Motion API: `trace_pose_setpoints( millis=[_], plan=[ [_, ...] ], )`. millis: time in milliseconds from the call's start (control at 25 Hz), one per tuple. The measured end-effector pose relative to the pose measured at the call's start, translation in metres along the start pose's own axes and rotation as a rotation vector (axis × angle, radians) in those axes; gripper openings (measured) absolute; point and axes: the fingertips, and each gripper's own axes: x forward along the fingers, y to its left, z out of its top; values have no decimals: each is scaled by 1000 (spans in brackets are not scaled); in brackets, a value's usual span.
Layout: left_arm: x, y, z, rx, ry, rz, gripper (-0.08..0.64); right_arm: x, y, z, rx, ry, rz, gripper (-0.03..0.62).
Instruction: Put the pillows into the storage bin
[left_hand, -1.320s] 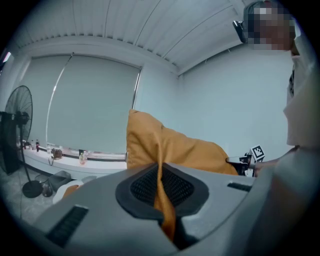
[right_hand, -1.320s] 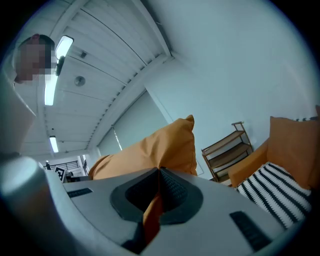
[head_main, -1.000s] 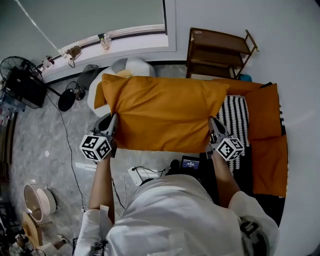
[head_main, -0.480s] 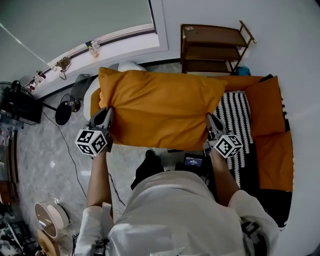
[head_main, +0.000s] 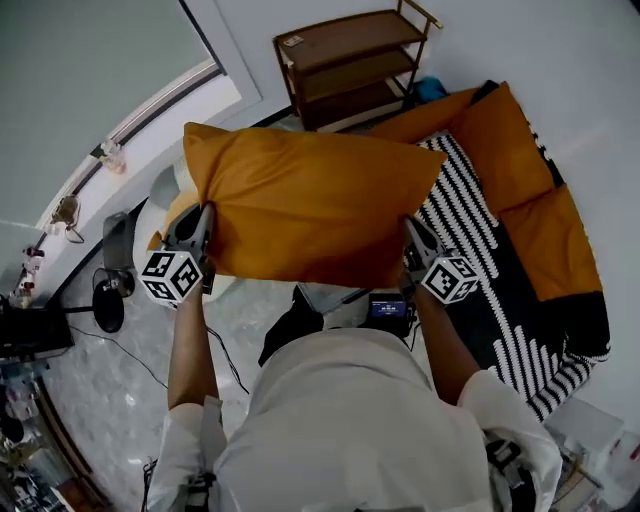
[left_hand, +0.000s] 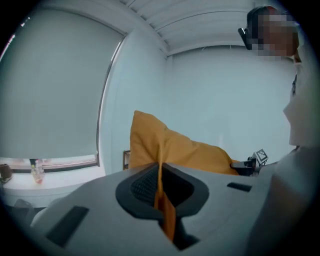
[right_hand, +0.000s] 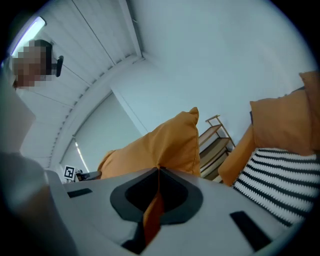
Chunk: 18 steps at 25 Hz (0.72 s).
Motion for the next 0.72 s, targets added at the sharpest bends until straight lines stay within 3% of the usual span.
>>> trace_pose_setpoints(
  millis=[160,360,720],
  plan=[
    [58,36,1,14,74,-149,15,8,0,-21,61,-40,-147,32],
    [144,49,-15,65,175,-297,15,10,-27,-48,161,-95,-298,32],
    [269,45,-98,129,375,-500,15,-3,-66,-152,370,-153,-559,32]
  ],
)
